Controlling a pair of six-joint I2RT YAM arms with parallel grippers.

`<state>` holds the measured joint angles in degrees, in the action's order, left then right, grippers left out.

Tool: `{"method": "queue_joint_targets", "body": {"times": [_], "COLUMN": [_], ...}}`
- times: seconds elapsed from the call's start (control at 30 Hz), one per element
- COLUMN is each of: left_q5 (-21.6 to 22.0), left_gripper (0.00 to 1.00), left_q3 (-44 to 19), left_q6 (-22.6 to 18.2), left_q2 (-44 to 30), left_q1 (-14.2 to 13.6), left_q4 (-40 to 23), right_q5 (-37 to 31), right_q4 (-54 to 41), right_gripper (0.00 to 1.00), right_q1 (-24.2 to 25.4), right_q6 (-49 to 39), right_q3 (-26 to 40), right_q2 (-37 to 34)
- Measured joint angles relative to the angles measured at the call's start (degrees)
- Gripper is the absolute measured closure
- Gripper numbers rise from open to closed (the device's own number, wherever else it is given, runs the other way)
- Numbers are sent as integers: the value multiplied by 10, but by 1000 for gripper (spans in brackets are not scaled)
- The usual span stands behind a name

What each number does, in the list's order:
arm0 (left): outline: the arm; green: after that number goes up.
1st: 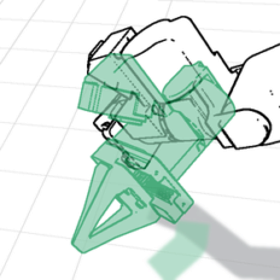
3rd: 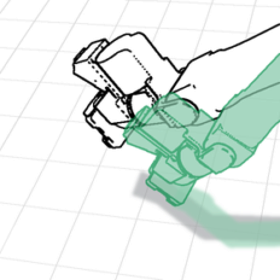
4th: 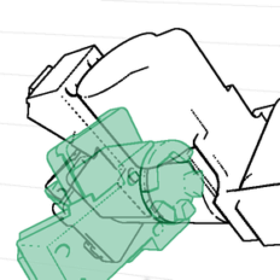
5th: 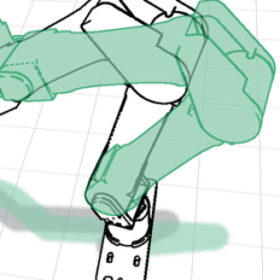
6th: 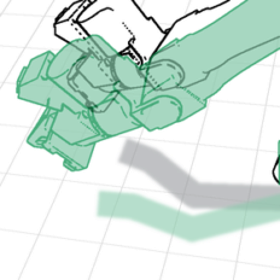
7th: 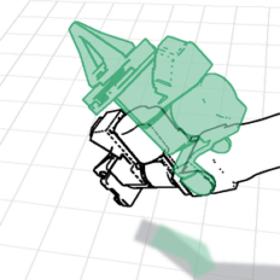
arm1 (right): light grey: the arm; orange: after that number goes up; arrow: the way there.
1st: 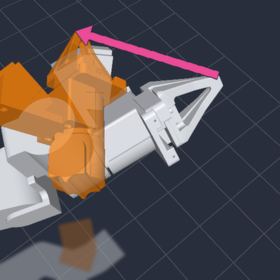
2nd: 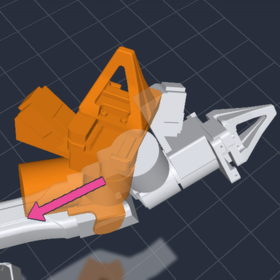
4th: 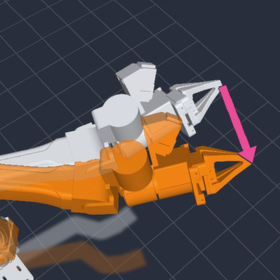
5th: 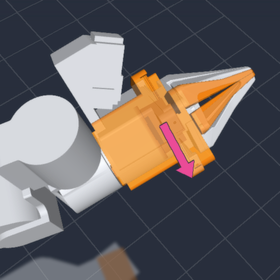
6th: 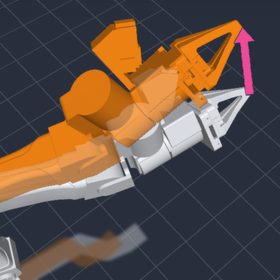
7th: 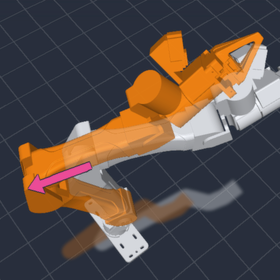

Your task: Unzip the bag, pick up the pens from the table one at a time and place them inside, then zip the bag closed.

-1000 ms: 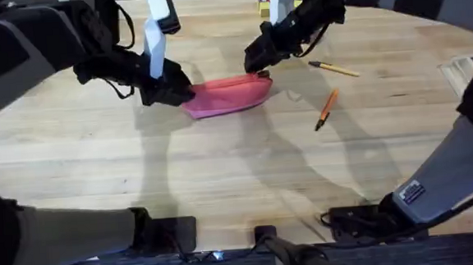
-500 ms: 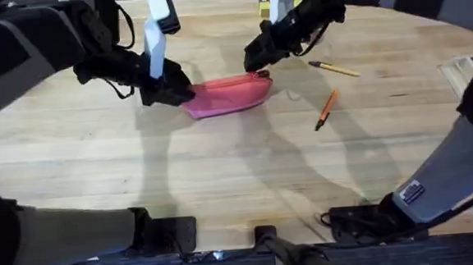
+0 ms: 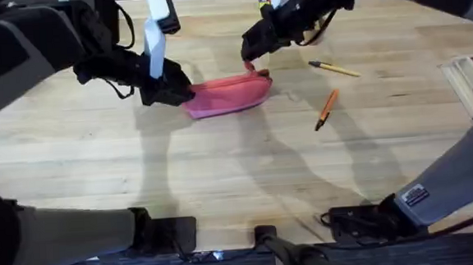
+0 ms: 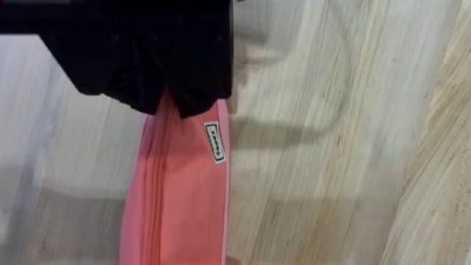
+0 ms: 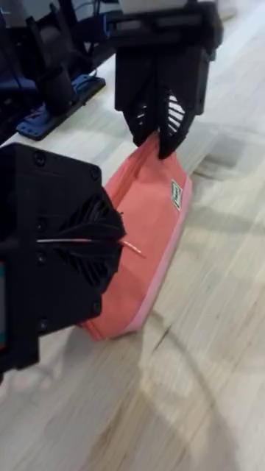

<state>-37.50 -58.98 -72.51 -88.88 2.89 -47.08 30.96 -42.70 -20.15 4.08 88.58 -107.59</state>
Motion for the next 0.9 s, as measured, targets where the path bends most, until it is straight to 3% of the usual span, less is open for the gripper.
{"method": "queue_joint_targets", "body": {"times": [0.47, 0.9], "left_q5": [0, 0], "left_gripper": [959, 959], "left_q3": [0, 0], "left_q6": [0, 0], "left_q2": [0, 0], "left_q1": [0, 0], "left_q4": [0, 0], "right_q5": [1, 1], "right_q4": [0, 64], "right_gripper": [969, 969], "right_q1": [-81, -142], "right_q6": [0, 53], "right_q3": [0, 0], "right_q2": [0, 0]}}
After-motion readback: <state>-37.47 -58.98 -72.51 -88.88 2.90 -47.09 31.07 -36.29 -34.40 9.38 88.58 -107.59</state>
